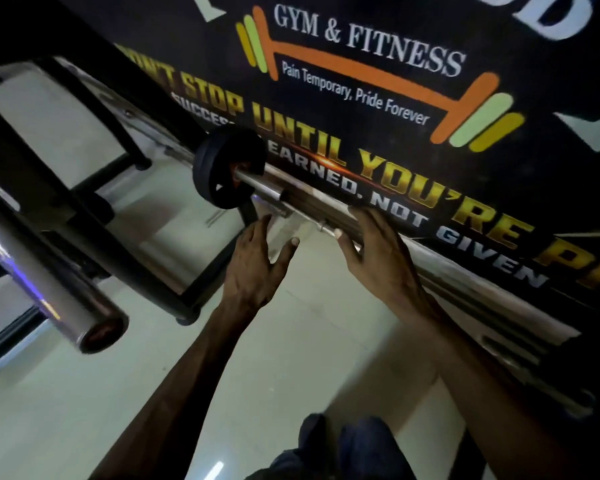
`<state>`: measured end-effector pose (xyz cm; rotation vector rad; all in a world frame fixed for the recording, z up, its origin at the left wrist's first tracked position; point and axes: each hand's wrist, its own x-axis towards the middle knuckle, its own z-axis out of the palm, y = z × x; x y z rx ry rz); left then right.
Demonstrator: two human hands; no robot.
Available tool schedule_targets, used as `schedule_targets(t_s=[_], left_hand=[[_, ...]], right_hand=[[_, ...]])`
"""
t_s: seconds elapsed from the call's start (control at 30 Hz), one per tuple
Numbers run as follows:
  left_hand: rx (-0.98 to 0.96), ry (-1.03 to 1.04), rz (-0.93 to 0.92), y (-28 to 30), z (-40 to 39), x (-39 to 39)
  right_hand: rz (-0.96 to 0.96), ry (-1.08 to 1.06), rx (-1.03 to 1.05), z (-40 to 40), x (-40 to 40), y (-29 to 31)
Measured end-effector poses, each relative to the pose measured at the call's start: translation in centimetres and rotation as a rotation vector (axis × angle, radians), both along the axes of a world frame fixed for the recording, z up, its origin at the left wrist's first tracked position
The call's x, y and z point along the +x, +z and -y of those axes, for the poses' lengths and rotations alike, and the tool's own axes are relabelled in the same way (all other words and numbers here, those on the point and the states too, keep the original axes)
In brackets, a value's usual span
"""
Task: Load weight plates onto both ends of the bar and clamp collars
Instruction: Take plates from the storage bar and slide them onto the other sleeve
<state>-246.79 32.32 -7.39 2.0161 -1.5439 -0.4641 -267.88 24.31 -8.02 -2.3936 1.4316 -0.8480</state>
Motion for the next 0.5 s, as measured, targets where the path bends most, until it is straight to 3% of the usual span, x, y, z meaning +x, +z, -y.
schedule_targets(t_s=[0.5], left_hand=[[0.067,0.391,0.001,-2.2,17.5,3.9]], right_hand=[[-0.065,0.431,0.100,25.6,6.5,-2.9]])
